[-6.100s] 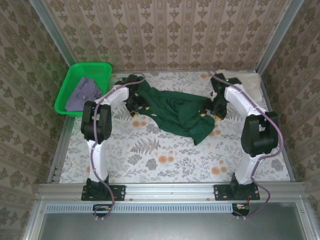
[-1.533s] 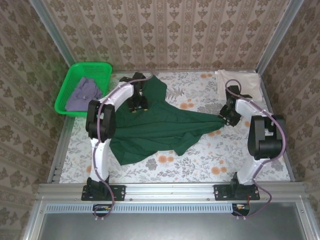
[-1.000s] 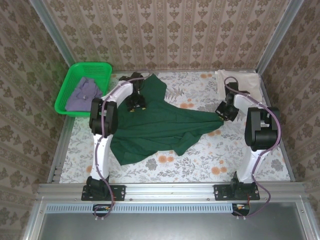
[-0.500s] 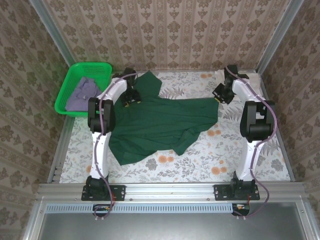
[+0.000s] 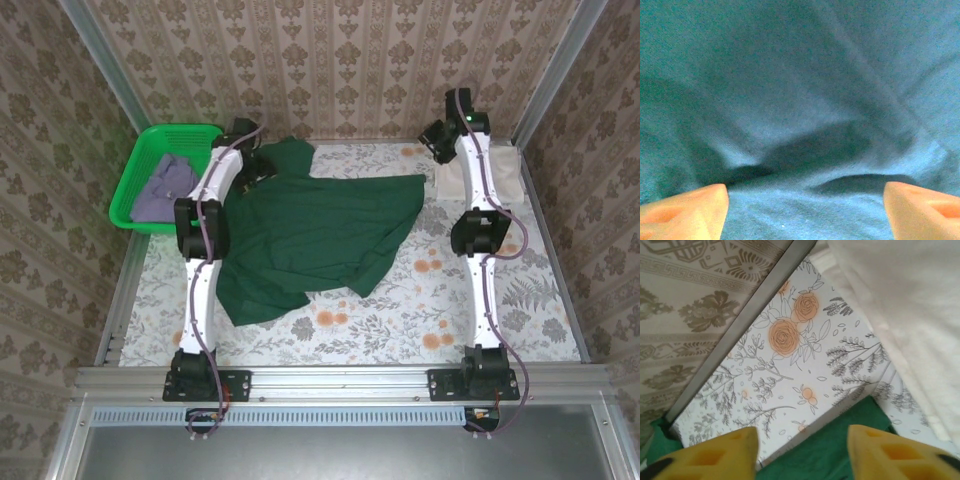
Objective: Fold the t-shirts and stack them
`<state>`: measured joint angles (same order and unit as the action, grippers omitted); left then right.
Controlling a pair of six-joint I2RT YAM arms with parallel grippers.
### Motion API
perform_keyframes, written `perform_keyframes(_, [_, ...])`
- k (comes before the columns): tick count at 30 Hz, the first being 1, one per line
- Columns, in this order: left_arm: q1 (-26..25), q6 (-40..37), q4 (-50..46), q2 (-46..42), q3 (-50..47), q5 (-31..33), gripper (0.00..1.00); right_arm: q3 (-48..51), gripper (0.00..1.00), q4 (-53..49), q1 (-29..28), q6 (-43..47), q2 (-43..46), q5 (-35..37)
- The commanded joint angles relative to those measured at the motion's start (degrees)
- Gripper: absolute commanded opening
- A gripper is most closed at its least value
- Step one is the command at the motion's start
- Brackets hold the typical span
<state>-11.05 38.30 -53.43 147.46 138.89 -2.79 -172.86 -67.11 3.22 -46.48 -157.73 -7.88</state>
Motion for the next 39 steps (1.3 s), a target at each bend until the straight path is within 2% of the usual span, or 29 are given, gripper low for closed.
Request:
perform_keyframes(1, [-0.5,0.4,-0.8,-5.3,-0.6,1.1,0.89,-1.7,0.59,-10.8,0.9,5.9,4.3,3.3])
perform_keyframes(4, [-1.4,-1.1,-0.3,-11.3,-7.2,2.6,0.93,-6.9,0.61,-19.1,1.2,12.1,4.8,6.5])
perform_keyframes(5, [-1.6,-1.5,0.2,-13.8,-10.8,2.8,0.93,-9.4,0.61,-22.1,1.5,13.7,4.5,5.7])
perform_keyframes(9, [-1.9,-3.3,3.1,-23.9,-26.2,1.3,0.94,-9.5,0.62,-27.9,2.6,21.2,7.0,0.3])
perform_keyframes(12, [-1.9,-5.9,3.5,-30.9,-37.1,-1.3,0.94,-5.7,0.63,-31.9,5.8,22.0,9.7,-6.2])
perform_keyframes(15, [-1.0,-7.4,3.4,-38.2,-47.6,-3.6,0.92,2.6,0.61,-34.0,8.6,22.7,16.8,-3.9])
perform_keyframes(18, [-0.3,-8.4,2.6,-45.0,-56.6,-2.8,0.89,8.7,0.61,-34.1,8.9,22.8,24.2,-1.8])
perform_keyframes(22, [0.1,-9.1,-4.4,-49.2,-61.4,3.4,0.81,20.2,0.58,-33.7,1.4,22.7,32.9,6.1])
perform_keyframes(24, [0.6,-8.9,-5.0,-51.1,-64.4,3.9,0.76,27.2,0.57,-32.1,-5.5,22.6,36.3,10.5])
perform_keyframes(26, [1.8,-8.5,-3.6,-53.0,-68.0,2.8,0.75,41.1,0.58,-24.6,-14.3,22.0,41.6,13.1])
perform_keyframes(27, [2.3,-8.4,-2.9,-53.2,-69.2,1.8,0.75,47.2,0.57,-20.9,-17.8,20.5,43.8,13.1])
perform_keyframes(29, [3.3,-8.2,-2.2,-53.1,-70.7,-1.1,0.72,59.7,0.55,-12.9,-24.1,16.8,46.9,8.8])
perform_keyframes(31, [3.3,-8.3,-1.6,-52.8,-71.4,-3.3,0.69,67.6,0.53,-7.4,-28.4,12.3,47.7,6.7])
perform_keyframes(34, [2.9,-8.6,-1.9,-52.6,-72.4,-4.0,0.62,72.5,0.50,-4.2,-33.1,8.5,47.0,6.9])
perform_keyframes(39, [2.8,-8.8,-3.1,-53.3,-75.1,0.4,0.57,77.6,0.47,0.3,-38.9,3.8,44.7,6.0])
